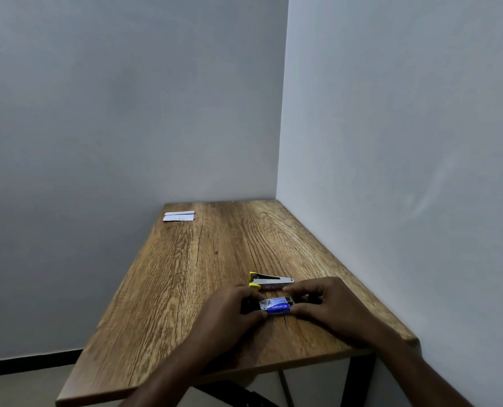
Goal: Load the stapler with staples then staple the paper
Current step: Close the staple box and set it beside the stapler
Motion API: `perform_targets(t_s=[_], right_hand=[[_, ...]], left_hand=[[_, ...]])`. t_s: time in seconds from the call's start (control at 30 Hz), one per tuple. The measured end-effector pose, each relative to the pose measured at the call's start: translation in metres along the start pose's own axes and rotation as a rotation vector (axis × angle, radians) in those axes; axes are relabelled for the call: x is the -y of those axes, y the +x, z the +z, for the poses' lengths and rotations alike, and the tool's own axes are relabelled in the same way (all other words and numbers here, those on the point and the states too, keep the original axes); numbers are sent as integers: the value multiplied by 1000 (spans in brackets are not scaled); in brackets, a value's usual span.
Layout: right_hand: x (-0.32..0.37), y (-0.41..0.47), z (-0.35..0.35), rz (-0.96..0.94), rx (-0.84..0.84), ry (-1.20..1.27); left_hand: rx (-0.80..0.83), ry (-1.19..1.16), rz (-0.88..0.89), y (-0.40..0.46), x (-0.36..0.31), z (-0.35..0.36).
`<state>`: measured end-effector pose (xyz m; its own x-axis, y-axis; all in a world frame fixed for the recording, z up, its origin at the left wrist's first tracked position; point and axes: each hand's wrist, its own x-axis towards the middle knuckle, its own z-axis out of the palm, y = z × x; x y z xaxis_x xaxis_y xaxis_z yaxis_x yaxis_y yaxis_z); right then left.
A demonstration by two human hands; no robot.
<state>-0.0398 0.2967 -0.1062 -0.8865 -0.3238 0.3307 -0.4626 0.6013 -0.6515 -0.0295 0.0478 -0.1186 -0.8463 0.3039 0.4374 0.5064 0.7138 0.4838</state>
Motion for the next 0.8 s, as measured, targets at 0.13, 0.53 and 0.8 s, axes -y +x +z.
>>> perform_targets(t_s=[0.13,0.53,0.8], right_hand=[[-3,-2,-4,15,-8,21],[-8,-10,-12,-40,-45,-27],[-4,-8,-11,-56,-7,-117]], left_hand=[[5,0,-1,0,0,0],[10,3,-4,1,1,1],[6,-4,-2,0,0,1]])
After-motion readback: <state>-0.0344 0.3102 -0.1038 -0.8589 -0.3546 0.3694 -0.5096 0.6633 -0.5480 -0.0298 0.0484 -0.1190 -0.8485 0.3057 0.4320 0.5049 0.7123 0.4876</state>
